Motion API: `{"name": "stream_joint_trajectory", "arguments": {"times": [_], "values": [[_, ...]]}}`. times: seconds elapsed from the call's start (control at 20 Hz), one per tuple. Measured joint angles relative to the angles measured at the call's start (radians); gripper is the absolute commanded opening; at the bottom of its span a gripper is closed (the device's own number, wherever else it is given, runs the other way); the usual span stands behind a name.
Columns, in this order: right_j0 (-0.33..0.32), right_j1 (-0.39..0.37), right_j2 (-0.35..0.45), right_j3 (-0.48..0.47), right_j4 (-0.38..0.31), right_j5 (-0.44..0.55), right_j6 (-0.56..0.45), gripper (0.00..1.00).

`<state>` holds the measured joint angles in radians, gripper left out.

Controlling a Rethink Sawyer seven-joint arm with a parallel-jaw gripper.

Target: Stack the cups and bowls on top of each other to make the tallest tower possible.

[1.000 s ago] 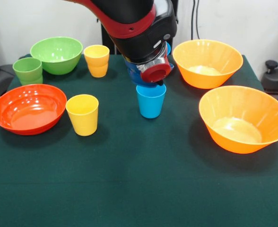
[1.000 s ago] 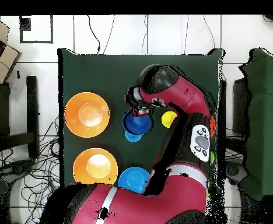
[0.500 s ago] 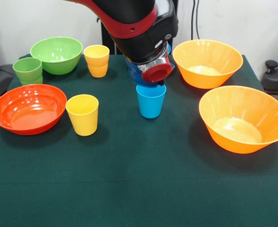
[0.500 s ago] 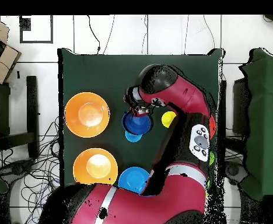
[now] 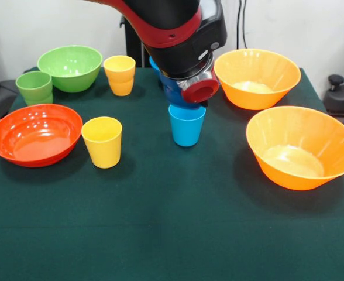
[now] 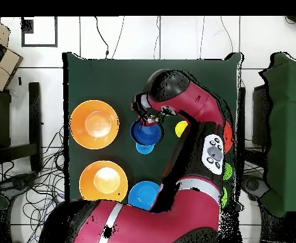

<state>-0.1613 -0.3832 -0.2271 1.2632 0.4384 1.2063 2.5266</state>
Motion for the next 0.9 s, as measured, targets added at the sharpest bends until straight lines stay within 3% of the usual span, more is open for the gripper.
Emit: {"name": "stream_joint_trajectory", "arguments": {"times": [0.9], "values": [[0.002,-0.001,-0.001,0.019,0.001,-0.038,0.0,0.0]]}}
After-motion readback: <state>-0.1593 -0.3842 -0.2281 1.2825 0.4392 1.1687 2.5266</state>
